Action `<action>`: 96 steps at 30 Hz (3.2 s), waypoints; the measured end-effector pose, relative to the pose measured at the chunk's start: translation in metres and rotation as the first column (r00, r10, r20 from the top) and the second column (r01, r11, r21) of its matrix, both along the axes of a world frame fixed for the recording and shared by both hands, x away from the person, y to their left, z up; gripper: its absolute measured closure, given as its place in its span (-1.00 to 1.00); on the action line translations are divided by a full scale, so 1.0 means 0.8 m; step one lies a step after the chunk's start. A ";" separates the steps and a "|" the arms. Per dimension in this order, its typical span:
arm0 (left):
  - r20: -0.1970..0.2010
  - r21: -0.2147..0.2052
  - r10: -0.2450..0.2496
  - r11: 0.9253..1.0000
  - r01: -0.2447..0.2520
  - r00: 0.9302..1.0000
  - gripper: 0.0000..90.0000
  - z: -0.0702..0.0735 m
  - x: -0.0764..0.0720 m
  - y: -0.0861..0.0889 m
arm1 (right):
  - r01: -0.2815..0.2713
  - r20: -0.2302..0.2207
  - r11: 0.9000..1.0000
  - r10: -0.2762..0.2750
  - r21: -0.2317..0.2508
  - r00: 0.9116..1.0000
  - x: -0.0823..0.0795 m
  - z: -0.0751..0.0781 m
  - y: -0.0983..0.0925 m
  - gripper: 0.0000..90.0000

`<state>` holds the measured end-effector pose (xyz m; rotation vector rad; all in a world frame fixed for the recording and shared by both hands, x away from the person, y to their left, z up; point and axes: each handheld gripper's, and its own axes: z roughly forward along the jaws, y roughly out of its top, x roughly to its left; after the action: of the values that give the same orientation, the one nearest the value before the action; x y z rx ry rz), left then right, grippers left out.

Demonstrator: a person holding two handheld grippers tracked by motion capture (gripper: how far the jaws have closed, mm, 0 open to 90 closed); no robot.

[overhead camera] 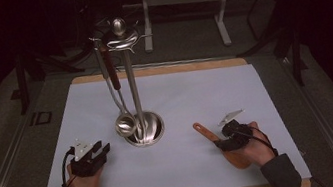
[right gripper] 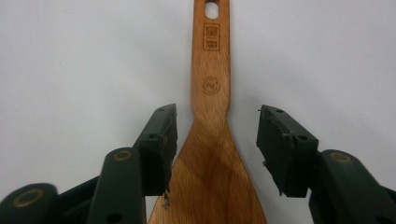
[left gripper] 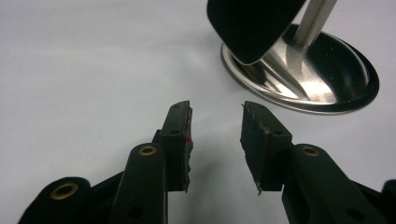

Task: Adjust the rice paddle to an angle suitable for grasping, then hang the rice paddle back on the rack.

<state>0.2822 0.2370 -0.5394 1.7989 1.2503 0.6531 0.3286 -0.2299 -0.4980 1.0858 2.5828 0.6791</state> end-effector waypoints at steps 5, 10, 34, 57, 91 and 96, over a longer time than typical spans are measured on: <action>-0.001 -0.002 0.001 1.000 -0.001 1.000 0.40 0.000 0.000 0.000 | -0.016 -0.026 0.999 0.015 -0.030 1.000 0.010 0.007 0.009 0.19; -0.003 -0.004 0.001 1.000 -0.001 1.000 0.40 0.000 0.000 0.001 | -0.043 -0.068 0.996 0.038 -0.072 0.997 0.019 0.014 0.021 0.20; -0.003 -0.001 0.001 1.000 -0.001 1.000 0.39 0.000 0.001 0.000 | -0.082 -0.201 0.975 0.040 -0.205 0.979 0.055 0.002 0.048 0.31; -0.004 0.001 -0.001 1.000 0.001 1.000 0.38 0.000 0.001 0.000 | -0.108 -0.237 0.970 0.055 -0.219 0.970 0.059 0.000 0.057 0.47; -0.002 0.001 0.002 1.000 -0.002 1.000 0.38 0.000 0.000 0.000 | -0.130 -0.064 0.991 0.131 0.024 0.989 0.041 0.052 0.067 0.47; -0.001 0.000 0.003 1.000 -0.003 1.000 0.37 0.000 0.000 0.000 | -0.143 -0.024 0.989 0.144 0.040 0.989 0.036 0.059 0.074 0.47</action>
<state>0.2824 0.2370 -0.5395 1.7981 1.2538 0.6532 0.3573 -0.1709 -0.4512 0.9324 2.7019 0.7538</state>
